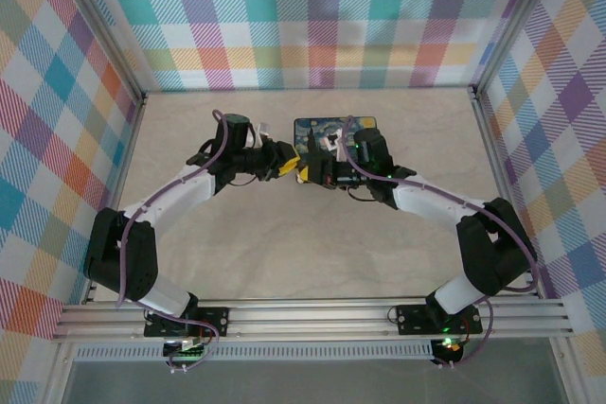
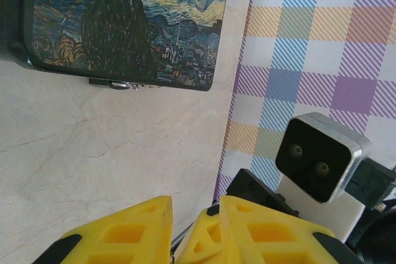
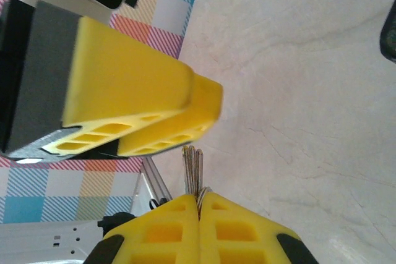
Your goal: Unlock the padlock with the key
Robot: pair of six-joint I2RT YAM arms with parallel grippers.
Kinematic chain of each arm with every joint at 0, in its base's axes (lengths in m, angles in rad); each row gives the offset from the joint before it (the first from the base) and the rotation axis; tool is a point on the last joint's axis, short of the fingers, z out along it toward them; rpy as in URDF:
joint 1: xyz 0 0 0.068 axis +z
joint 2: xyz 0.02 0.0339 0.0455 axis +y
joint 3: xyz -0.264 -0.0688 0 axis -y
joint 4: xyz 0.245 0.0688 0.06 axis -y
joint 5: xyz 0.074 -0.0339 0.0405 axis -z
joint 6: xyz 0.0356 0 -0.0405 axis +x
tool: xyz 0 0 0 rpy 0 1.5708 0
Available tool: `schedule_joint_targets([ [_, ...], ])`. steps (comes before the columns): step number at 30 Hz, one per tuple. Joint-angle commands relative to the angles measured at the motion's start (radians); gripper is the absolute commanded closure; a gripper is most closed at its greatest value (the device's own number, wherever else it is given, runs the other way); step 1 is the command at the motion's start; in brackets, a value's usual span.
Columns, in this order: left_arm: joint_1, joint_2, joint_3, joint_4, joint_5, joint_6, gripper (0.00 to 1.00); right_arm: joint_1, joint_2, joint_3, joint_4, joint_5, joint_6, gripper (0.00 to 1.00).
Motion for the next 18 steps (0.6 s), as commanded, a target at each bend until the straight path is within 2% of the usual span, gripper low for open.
schedule_joint_targets([
  [1, 0.009, -0.029, 0.040, -0.048, 0.010, 0.068, 0.75, -0.009, -0.042, 0.026, -0.034, -0.024, -0.054, 0.97],
  [18, -0.016, 0.009, 0.082, -0.108, 0.059, 0.160, 0.82, -0.010, -0.066, 0.065, -0.108, 0.029, -0.142, 0.97],
])
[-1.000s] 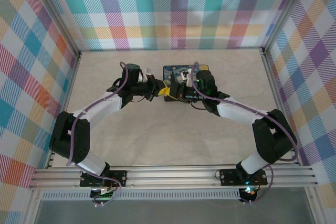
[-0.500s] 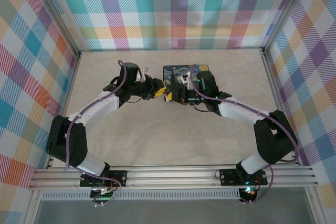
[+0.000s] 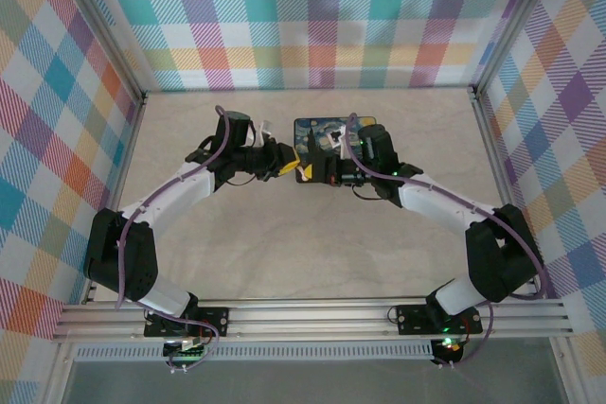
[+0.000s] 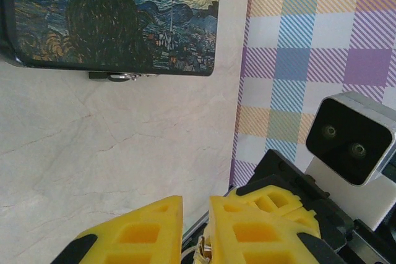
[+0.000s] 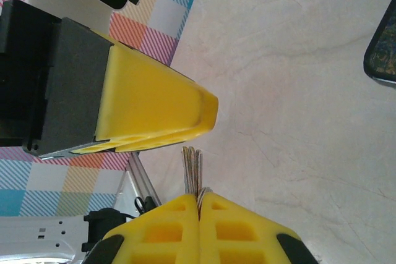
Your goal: Unlock the padlock with the key
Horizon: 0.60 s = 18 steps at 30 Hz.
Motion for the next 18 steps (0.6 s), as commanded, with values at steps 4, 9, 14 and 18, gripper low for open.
schedule_joint_targets([
  [4, -0.012, 0.014, 0.048, -0.029, 0.030, 0.038, 0.82, -0.003, -0.015, 0.049, -0.026, 0.013, -0.041, 0.97],
  [9, -0.013, 0.020, 0.057, -0.030, 0.041, 0.041, 0.84, -0.003, -0.014, 0.052, -0.026, 0.025, -0.044, 0.97],
  [14, -0.013, 0.023, 0.060, -0.038, 0.043, 0.047, 0.84, -0.003, -0.013, 0.060, -0.037, 0.057, -0.048, 0.97],
  [18, -0.013, 0.021, 0.063, -0.040, 0.042, 0.047, 0.83, -0.004, -0.009, 0.064, -0.042, 0.073, -0.050, 0.97],
])
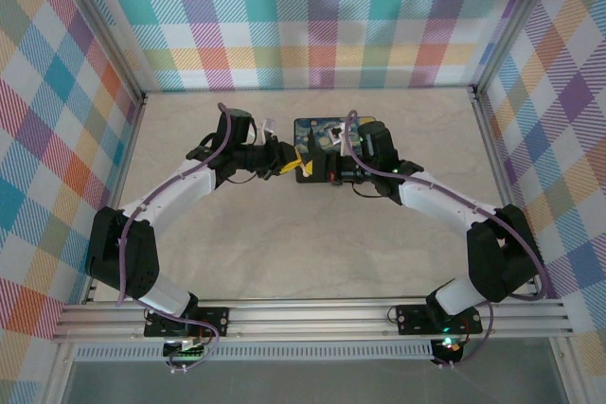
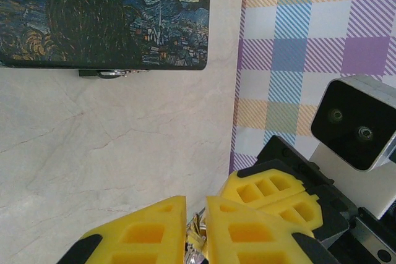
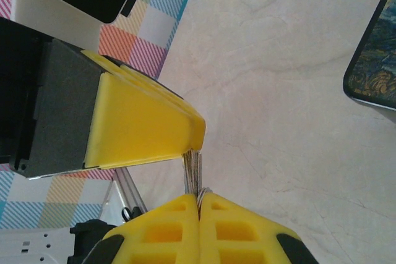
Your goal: Unlock the padlock with the key
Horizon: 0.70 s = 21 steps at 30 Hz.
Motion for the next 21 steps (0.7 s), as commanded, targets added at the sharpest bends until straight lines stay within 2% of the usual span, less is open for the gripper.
schedule_joint_targets([
  [1, -0.010, 0.008, 0.034, -0.017, 0.019, 0.021, 0.82, -0.004, -0.010, 0.033, -0.005, 0.025, -0.018, 0.97],
  [7, -0.010, 0.009, 0.031, -0.012, 0.028, 0.021, 0.82, -0.004, -0.003, 0.037, 0.000, 0.035, -0.013, 0.97],
  [21, -0.011, 0.019, 0.024, 0.012, 0.042, 0.010, 0.90, -0.003, 0.007, 0.042, 0.002, 0.031, -0.006, 0.97],
])
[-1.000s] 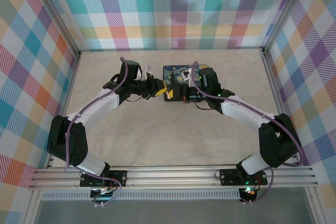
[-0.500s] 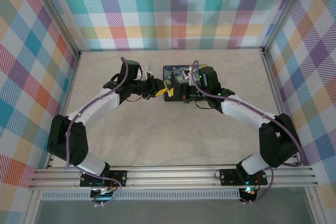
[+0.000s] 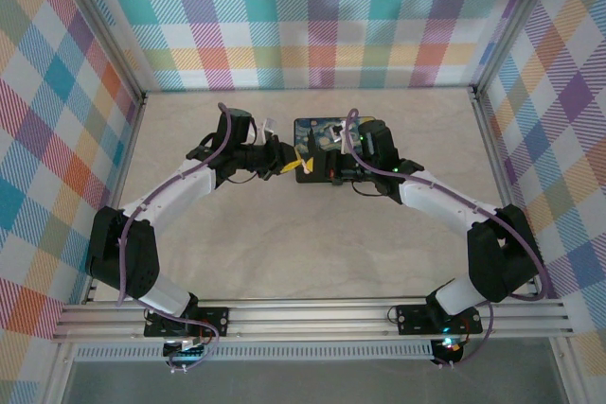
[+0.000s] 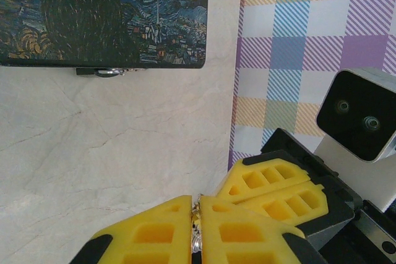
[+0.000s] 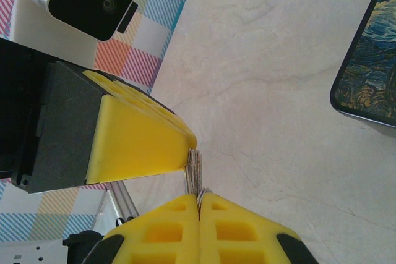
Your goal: Unlock the padlock with the key
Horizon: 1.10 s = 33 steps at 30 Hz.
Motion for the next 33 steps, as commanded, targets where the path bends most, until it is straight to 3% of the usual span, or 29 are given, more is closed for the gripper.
schedule_joint_targets([
  [1, -0.011, 0.018, 0.024, 0.012, 0.035, 0.012, 0.92, -0.004, 0.008, 0.034, 0.002, -0.002, -0.006, 0.97],
  [5, -0.011, 0.020, 0.024, 0.015, 0.044, 0.019, 1.00, -0.004, 0.008, 0.034, -0.003, 0.001, -0.006, 0.92],
  [10, -0.010, 0.025, 0.041, 0.012, 0.089, 0.100, 1.00, -0.005, -0.010, 0.018, -0.017, 0.003, -0.018, 0.69],
  [14, -0.010, 0.047, 0.075, -0.002, 0.157, 0.184, 1.00, -0.034, -0.054, -0.020, -0.024, 0.004, -0.014, 0.61],
  [21, -0.010, 0.063, 0.099, -0.021, 0.200, 0.276, 1.00, -0.054, -0.080, -0.040, -0.018, -0.070, -0.012, 0.60],
  [33, -0.010, 0.055, 0.080, 0.018, 0.219, 0.266, 1.00, -0.059, -0.072, -0.064, 0.054, -0.204, -0.022, 0.61],
])
